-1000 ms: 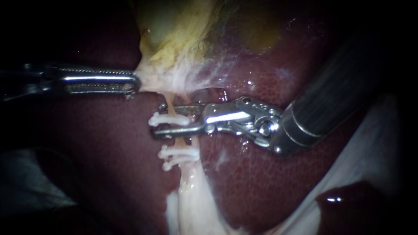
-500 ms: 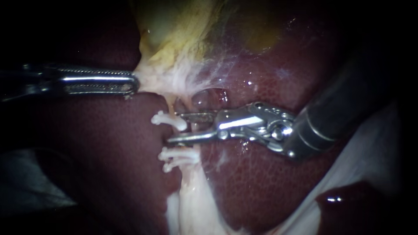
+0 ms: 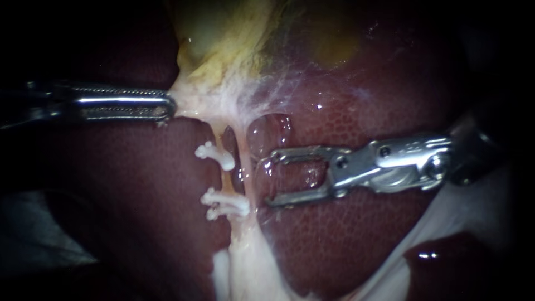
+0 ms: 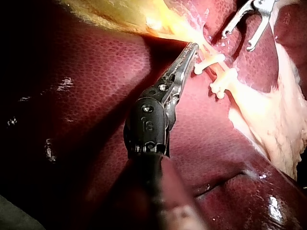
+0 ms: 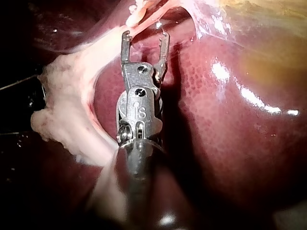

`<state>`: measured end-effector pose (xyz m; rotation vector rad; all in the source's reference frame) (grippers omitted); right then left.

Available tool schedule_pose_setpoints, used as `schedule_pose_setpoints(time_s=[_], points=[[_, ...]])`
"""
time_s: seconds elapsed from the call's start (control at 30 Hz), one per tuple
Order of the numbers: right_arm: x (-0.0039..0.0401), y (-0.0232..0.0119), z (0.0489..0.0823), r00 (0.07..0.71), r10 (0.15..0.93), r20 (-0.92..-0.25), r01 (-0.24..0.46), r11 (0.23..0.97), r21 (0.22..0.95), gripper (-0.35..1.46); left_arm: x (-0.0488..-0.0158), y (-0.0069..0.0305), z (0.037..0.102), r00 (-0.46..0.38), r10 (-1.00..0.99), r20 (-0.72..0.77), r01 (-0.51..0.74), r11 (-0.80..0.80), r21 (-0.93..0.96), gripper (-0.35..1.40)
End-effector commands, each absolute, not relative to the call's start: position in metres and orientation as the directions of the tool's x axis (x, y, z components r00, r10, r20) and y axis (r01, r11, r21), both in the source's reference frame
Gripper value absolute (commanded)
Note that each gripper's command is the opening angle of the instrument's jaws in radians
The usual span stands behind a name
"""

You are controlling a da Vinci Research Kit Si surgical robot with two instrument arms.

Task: Going back third clip left tube

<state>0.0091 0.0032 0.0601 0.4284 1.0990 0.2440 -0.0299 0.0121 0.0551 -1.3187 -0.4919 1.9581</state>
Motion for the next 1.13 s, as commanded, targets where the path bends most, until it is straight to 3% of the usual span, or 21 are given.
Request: schedule_pose_setpoints(time_s=[0.03, 0.3, 1.13], points=[[0.0086, 0.0035, 0.0596, 0.440, 0.392, -0.808, 0.019, 0.896, 0.444, 0.50, -0.0299, 0.0121, 0.0551, -0.223, 0.736, -0.639, -0.347, -0.672, -0.654, -0.35], [0.0062, 0.0049, 0.0565, 0.437, 0.355, -0.826, 0.048, 0.908, 0.416, 0.50, -0.0300, 0.0121, 0.0551, -0.223, 0.736, -0.639, -0.347, -0.672, -0.654, -0.35], [0.0052, 0.0045, 0.0564, 0.430, 0.337, -0.837, 0.080, 0.910, 0.407, 0.50, -0.0337, 0.0117, 0.0624, -0.275, 0.730, -0.625, -0.343, -0.682, -0.646, -0.35]])
